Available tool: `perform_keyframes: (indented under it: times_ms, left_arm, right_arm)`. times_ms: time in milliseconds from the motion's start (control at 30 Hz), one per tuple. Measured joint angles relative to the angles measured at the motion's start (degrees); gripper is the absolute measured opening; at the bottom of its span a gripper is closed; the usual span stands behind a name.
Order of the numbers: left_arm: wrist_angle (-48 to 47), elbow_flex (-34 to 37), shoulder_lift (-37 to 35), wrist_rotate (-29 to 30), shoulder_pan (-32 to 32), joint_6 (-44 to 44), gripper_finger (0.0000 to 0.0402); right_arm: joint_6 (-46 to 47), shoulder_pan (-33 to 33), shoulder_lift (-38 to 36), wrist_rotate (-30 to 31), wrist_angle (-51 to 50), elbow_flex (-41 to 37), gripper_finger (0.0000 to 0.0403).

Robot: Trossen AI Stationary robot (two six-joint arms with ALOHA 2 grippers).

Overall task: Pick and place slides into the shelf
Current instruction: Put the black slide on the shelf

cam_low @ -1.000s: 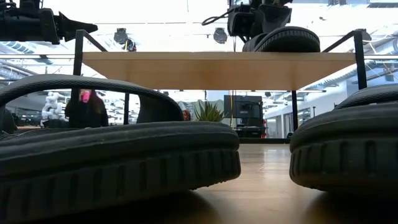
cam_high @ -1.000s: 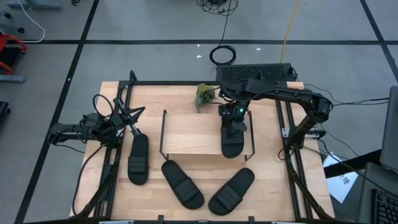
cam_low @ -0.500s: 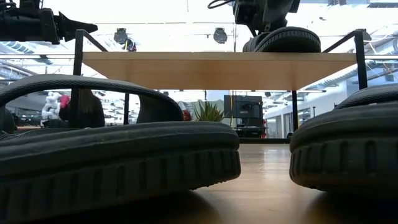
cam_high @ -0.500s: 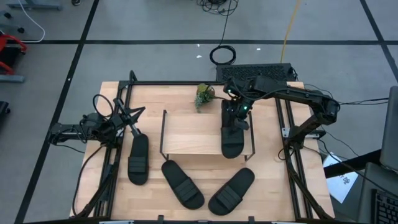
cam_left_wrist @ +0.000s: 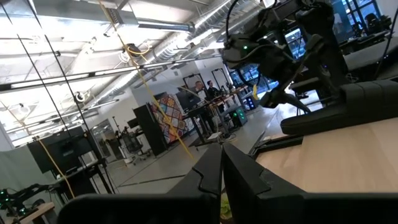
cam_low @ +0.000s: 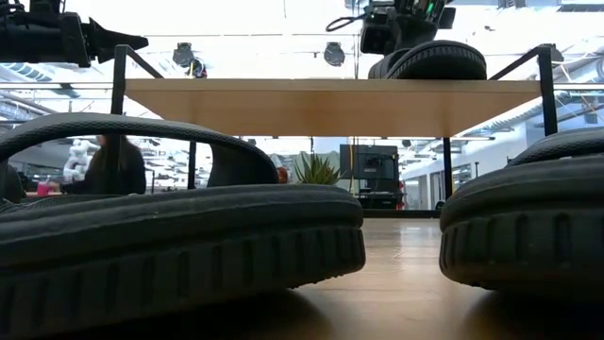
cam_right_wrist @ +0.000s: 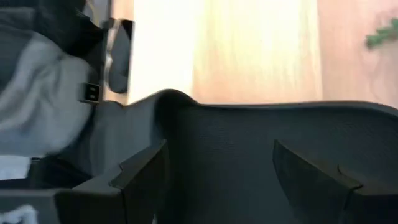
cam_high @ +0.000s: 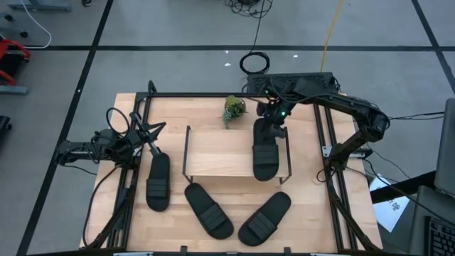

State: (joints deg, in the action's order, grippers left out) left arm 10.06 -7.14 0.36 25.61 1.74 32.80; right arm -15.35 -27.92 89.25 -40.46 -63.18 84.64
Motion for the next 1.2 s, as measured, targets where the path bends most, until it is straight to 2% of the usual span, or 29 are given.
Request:
perform_keyframes:
  times_ms: [200,300,433,567,667,800,833,1100,1200]
  left_arm:
    - [0.0,0.0,0.0,0.0,0.0,0.0,0.0021]
    - [0.0,0.0,0.0,0.0,0.0,0.0,0.0021]
    - [0.0,0.0,0.0,0.0,0.0,0.0,0.0021]
    - [0.0,0.0,0.0,0.0,0.0,0.0,0.0021]
    - [0.0,0.0,0.0,0.0,0.0,0.0,0.0021]
    - [0.0,0.0,0.0,0.0,0.0,0.0,0.0021]
    - [0.0,0.0,0.0,0.0,0.0,0.1,0.0021]
    - [0.0,0.0,0.0,0.0,0.0,0.4,0.0021]
    - [0.0,0.0,0.0,0.0,0.0,0.4,0.0021]
  right_arm:
    - [-3.1,-1.4,-0.9,-4.4,0.3,0.0,0.0279]
    - [-3.6,-2.0,-2.9,-3.5,5.2,0.1,0.0275]
    - [-3.4,-2.3,-7.6,2.3,15.4,0.1,0.0255]
    - [-3.4,-1.8,-14.5,10.6,24.5,0.1,0.0208]
    - [-4.1,-1.0,-19.2,13.6,27.7,0.1,0.0146]
    - [-4.8,-0.2,-24.6,16.8,28.5,0.1,0.0035]
    - [-4.4,0.0,-25.6,18.1,28.5,0.1,0.0017]
    - [2.6,6.2,-29.7,32.6,30.1,-0.7,0.0003]
    - [4.0,9.7,-30.9,34.4,34.9,-3.8,0.0003]
